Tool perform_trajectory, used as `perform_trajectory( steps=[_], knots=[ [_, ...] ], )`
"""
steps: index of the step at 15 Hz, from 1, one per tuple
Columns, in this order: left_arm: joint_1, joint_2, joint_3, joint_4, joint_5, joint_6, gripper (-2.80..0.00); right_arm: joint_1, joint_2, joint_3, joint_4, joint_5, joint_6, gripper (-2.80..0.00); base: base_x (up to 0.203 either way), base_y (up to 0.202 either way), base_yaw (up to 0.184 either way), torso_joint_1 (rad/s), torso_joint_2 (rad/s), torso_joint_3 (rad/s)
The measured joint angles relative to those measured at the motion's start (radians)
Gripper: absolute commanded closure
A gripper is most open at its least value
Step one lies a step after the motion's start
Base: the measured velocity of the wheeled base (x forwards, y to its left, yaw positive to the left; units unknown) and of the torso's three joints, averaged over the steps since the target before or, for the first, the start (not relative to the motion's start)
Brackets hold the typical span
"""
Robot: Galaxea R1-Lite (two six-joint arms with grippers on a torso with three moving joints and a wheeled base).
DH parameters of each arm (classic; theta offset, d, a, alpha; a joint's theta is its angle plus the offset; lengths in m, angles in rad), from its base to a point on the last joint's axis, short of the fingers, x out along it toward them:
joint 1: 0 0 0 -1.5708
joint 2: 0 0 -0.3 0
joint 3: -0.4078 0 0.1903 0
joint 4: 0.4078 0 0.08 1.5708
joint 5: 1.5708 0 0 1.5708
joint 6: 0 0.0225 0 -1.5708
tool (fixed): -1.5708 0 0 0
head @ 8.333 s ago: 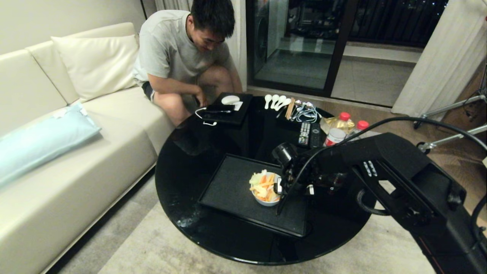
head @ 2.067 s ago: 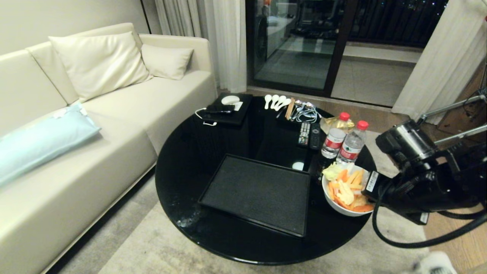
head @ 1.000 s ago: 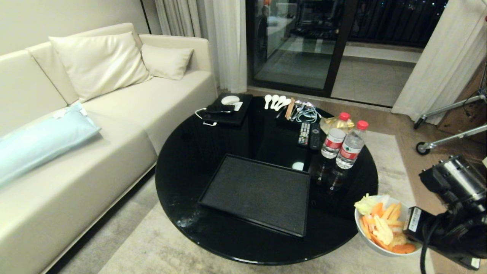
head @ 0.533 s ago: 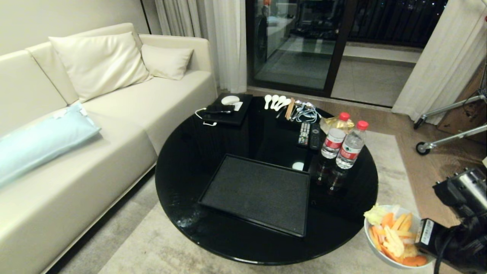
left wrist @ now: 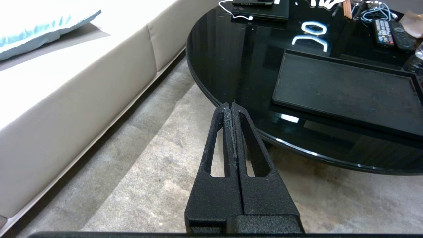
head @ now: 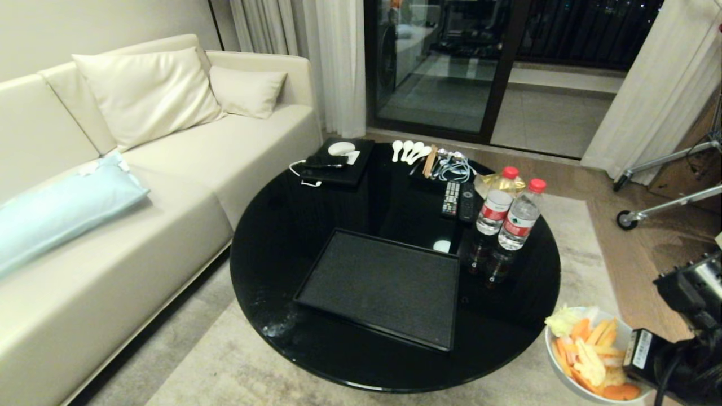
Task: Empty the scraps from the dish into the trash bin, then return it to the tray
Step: Move the bowl over the trash can
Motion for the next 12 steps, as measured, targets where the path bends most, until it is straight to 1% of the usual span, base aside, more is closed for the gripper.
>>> perform_trajectory(
  steps=[9,11,12],
  knots=[
    [0.000,0.000,0.000,0.001,0.000,0.000,0.00,0.001,-0.039,0.042,-0.008,0.005,0.000,0.00,0.000,0.000,0.000,0.000,0.00,0.000],
    [0.000,0.000,0.000,0.001,0.000,0.000,0.00,0.001,-0.031,0.033,-0.011,0.042,-0.001,0.00,0.000,0.000,0.000,0.000,0.00,0.000],
    [0.000,0.000,0.000,0.001,0.000,0.000,0.00,0.001,-0.028,0.031,-0.011,0.045,-0.001,0.00,0.000,0.000,0.000,0.000,0.00,0.000]
  ],
)
